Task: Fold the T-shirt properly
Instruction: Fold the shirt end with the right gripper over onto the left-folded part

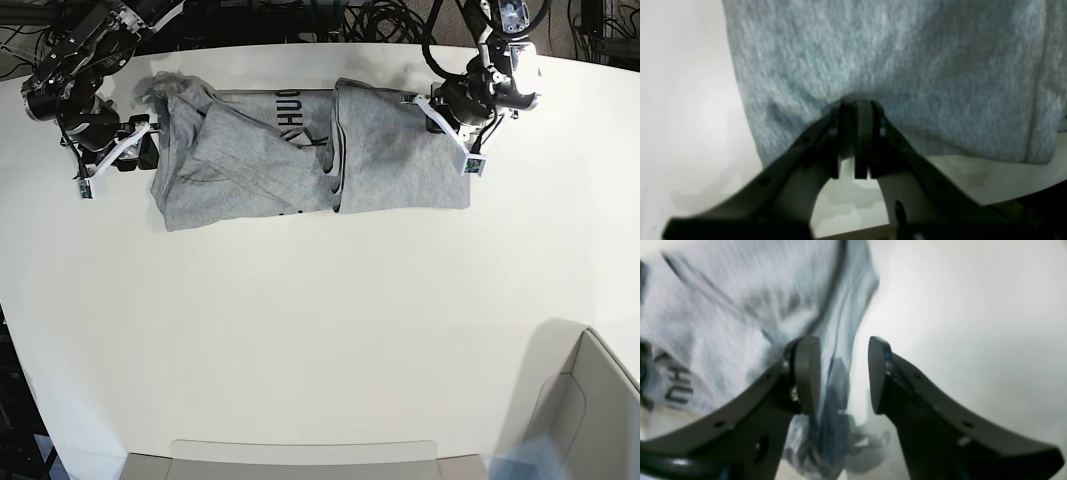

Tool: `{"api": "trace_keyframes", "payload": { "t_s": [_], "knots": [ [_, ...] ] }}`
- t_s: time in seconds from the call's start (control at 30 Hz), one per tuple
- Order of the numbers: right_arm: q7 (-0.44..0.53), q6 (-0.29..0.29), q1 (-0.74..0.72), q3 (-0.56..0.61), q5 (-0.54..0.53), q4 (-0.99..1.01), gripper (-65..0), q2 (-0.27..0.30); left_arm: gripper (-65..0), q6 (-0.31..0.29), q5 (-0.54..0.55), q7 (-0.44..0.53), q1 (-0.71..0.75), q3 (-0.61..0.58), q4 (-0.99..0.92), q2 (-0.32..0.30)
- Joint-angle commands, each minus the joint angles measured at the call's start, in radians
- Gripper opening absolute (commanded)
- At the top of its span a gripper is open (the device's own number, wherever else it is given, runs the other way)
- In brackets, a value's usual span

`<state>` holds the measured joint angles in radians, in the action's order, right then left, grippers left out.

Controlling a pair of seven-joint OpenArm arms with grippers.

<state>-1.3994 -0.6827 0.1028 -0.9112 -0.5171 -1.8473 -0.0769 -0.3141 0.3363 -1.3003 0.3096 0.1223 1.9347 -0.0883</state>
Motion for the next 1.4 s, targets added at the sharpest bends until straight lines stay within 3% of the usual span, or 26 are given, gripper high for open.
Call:
{"api": "trace_keyframes", "payload": {
  "t_s": [0.0, 0.23, 0.37, 0.57, 0.73, 0.87, 1.37],
  "knots": [
    [0.003, -0.015, -0.001, 0.001, -0.035, -0.015, -41.0, 0.009, -58.7, -0.001, 0.005, 0.009, -0.003, -0.002, 0.015, -0.003],
    [0.003, -0.015, 0.005, 0.019, -0.225, -0.005, -41.0, 0.009, -58.6, -0.001, 0.005, 0.009, -0.002, -0.011, 0.015, -0.003],
    [0.003, -0.015, 0.012, 0.045, -0.259, 0.068, -41.0, 0.009, -58.6, -0.001, 0.004, 0.009, 0.000, -0.060, 0.015, -0.003],
    [0.003, -0.015, 0.025, 0.039, -0.229, 0.191, -41.0, 0.012, -58.6, -0.001, 0.004, 0.009, 0.000, -0.092, 0.015, -0.003],
    [0.003, -0.015, 0.007, -0.061, -0.105, 0.189, -41.1, 0.012, -58.6, -0.001, 0.004, 0.009, 0.000, -0.092, 0.015, -0.003],
    [0.003, -0.015, -0.001, -0.061, -0.048, 0.197, -41.1, 0.013, -58.6, -0.001, 0.002, 0.009, 0.000, -0.091, 0.013, -0.003],
    [0.003, -0.015, -0.001, 0.185, -0.048, 0.378, -41.1, 0.021, -58.6, -0.001, 0.002, 0.009, -0.002, -0.091, 0.013, 0.000]
  ]
}}
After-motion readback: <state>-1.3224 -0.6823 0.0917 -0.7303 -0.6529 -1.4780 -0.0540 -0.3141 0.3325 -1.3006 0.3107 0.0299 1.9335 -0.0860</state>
